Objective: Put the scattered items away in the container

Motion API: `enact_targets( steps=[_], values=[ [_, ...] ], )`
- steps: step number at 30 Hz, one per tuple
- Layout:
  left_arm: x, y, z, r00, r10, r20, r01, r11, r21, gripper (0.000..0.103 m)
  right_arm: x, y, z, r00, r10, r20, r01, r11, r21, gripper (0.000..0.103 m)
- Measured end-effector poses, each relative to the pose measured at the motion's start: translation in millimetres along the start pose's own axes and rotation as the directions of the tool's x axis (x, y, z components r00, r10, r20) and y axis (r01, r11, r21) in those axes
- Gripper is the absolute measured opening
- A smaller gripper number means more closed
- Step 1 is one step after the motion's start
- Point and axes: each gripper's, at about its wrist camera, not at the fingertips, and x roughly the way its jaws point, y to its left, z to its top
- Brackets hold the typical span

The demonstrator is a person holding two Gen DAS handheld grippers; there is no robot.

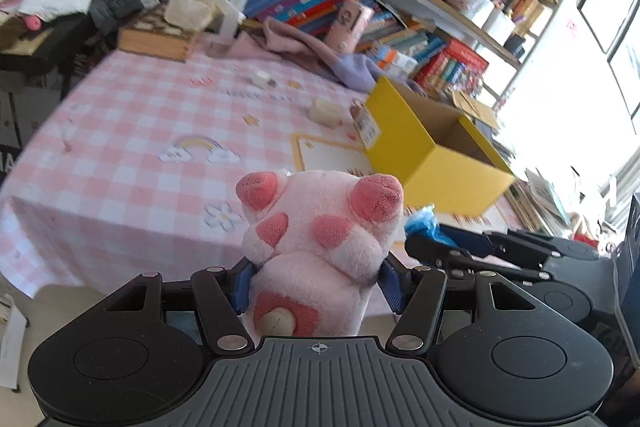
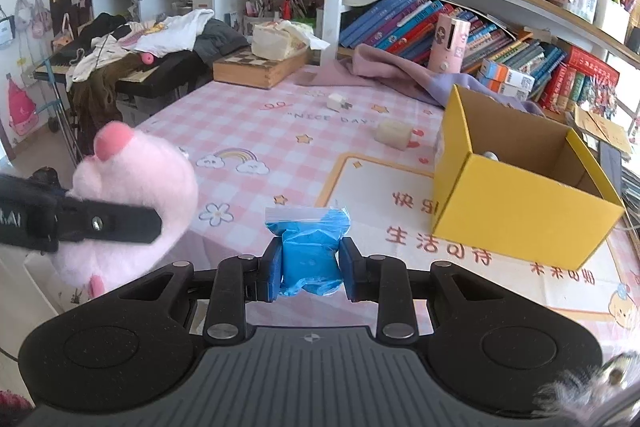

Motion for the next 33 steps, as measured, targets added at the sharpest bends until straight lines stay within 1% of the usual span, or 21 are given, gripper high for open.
enact_targets(
  steps=[3,11,22,27,33],
  values=[
    [6,-6,-6,0.999,-0.018,-0.034,0.018,1.000,0.000,0.060,-4,-6,-7,1.000,-0.014,-0.014,0.014,1.000,0.017,0.027],
    [13,-25,-12,0.996,-0.056,-0.067,0.059,0.998,0.039,0.060,-17,-24,-24,0.998,-0.058,-0.033,0.061,0.995,0.075,0.027],
    [28,-54,-17,0.987,-0.109,-0.119,0.120,0.989,0.091,0.060,-37,-45,-44,0.992,-0.116,-0.051,0.122,0.984,0.131,0.027],
    [36,-69,-19,0.981,-0.134,-0.143,0.151,0.981,0.119,0.060,-45,-58,-53,0.987,-0.146,-0.063,0.155,0.974,0.165,0.027],
    [52,-92,-20,0.968,-0.169,-0.184,0.198,0.968,0.156,0.060,-57,-80,-65,0.978,-0.196,-0.076,0.208,0.952,0.223,0.027]
  ],
)
